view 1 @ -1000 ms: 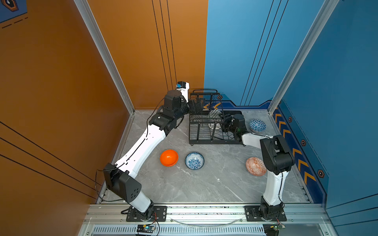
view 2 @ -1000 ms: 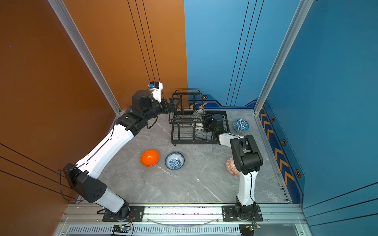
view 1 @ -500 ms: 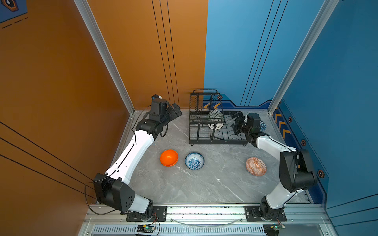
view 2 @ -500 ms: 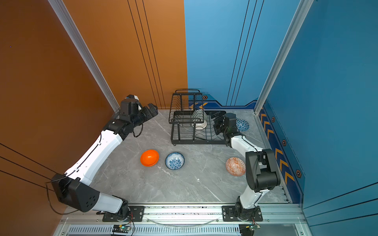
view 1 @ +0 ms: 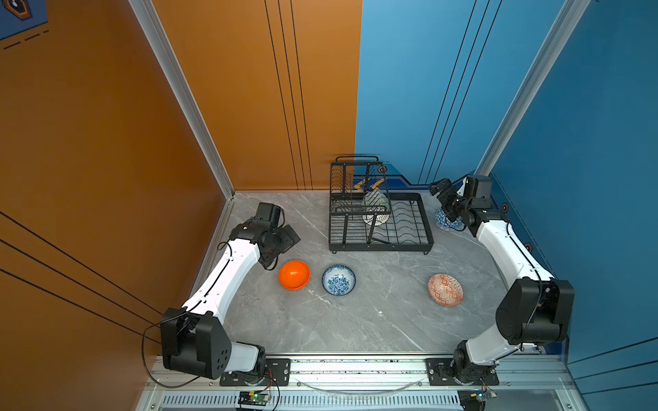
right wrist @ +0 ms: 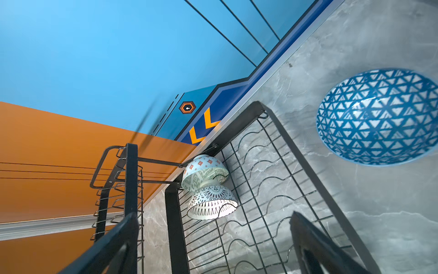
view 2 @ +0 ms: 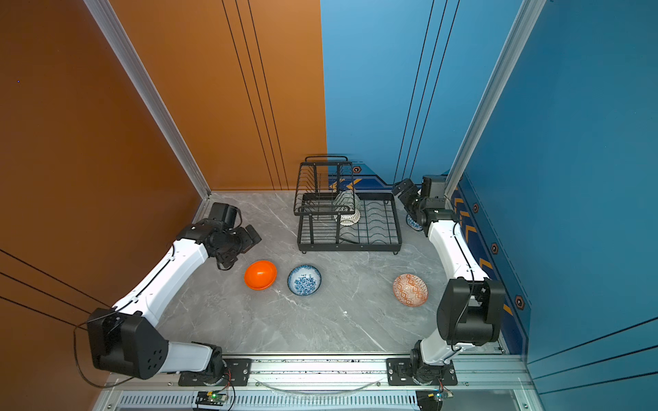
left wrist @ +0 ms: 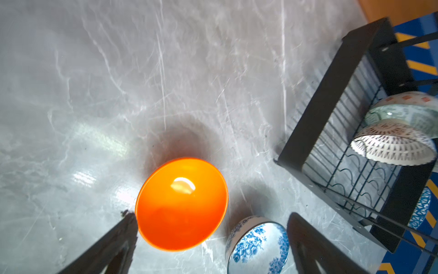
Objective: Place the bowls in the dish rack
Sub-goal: 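Open the right gripper and withdraw while the left reaches toward the orange bowl, then grasp the orange bowl rim with the left gripper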
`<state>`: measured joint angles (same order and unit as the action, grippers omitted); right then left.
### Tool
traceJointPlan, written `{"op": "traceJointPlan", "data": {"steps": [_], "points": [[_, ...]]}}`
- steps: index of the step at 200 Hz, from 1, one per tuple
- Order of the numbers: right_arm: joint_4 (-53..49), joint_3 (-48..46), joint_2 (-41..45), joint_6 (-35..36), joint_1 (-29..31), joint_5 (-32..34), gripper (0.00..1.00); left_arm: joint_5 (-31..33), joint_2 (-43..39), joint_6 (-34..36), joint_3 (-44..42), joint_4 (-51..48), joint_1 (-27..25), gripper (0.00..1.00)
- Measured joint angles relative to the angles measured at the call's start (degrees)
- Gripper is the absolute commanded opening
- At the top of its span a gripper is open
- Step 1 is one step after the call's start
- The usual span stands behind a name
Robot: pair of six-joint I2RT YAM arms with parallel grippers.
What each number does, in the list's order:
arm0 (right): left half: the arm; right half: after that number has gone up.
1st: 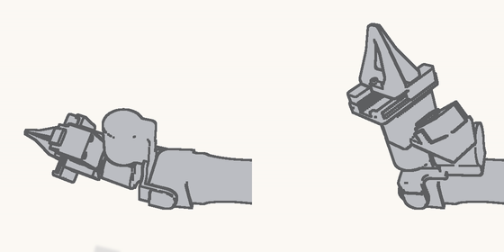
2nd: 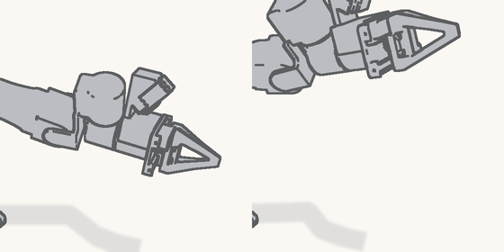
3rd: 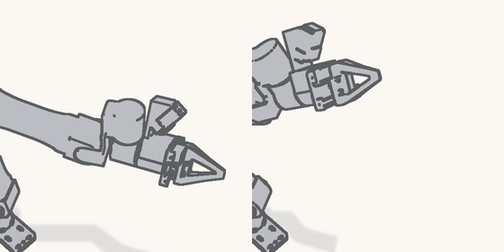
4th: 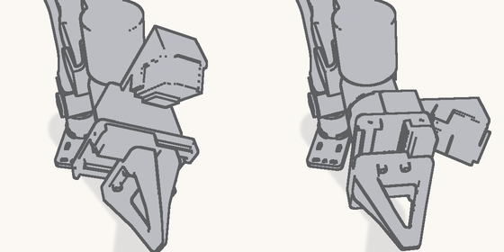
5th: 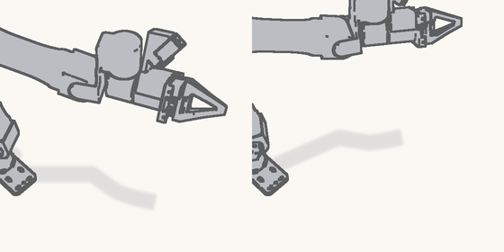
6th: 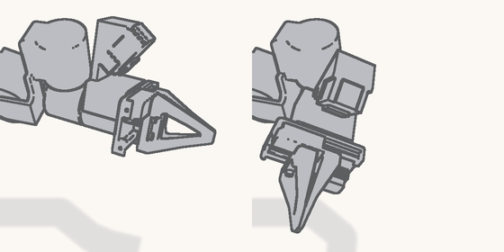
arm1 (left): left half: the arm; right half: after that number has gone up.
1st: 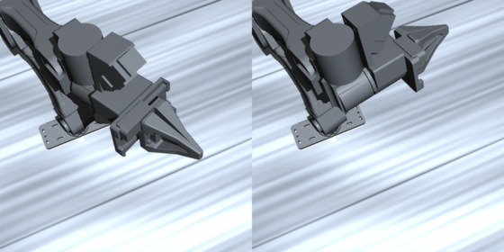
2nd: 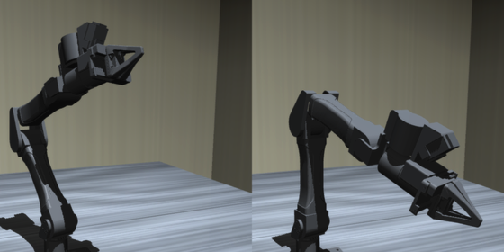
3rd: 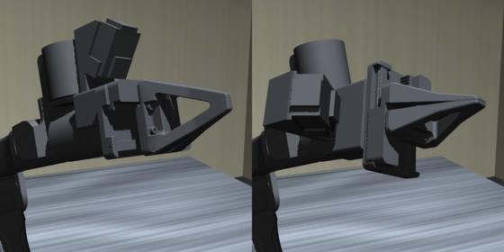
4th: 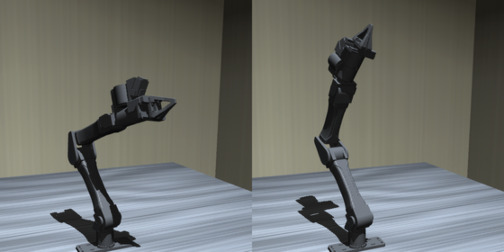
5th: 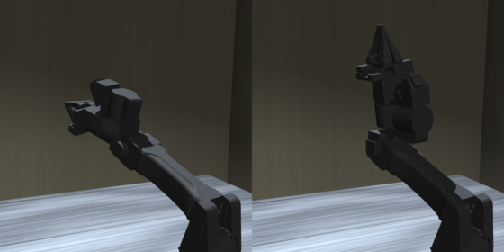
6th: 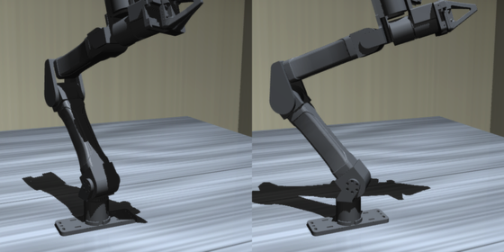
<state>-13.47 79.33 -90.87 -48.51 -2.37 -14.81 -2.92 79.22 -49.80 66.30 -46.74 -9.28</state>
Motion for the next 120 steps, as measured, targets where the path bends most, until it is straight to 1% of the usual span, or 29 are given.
{"op": "traceJointPlan", "data": {"steps": [34, 57, 78, 96, 98, 101, 120], "points": [[-1.1, 1.3, -0.3, 1.0, 0.4, -0.1, 1.00, -2.8, 0.0, 0.0, -5.9, -1.6, 0.3, 0.93], [-1.2, 1.3, -0.4, 1.1, 0.4, -0.2, 1.00, -4.1, -0.2, 0.2, -9.5, -2.0, 1.1, 0.92], [-1.2, 1.3, -0.5, 1.1, 0.4, -0.2, 1.00, -4.7, -0.1, 0.3, -11.4, -2.3, 1.4, 0.88], [-1.5, 1.3, -0.6, 1.1, 0.5, -0.4, 1.00, -5.5, 0.7, 0.5, -12.0, -2.4, 1.4, 0.87], [-1.6, 1.3, -0.6, 1.1, 0.5, -0.4, 1.00, -5.6, 0.9, 0.7, -12.0, -2.4, 1.4, 0.84], [-1.6, 1.3, -0.7, 1.1, 0.5, -0.4, 1.00, -5.7, 1.1, 0.7, -12.0, -2.4, 1.4, 0.82], [-1.6, 1.3, -0.7, 1.1, 0.8, -0.4, 1.00, -6.4, 3.0, 1.4, -12.0, -2.3, 1.4, 0.74]]}}
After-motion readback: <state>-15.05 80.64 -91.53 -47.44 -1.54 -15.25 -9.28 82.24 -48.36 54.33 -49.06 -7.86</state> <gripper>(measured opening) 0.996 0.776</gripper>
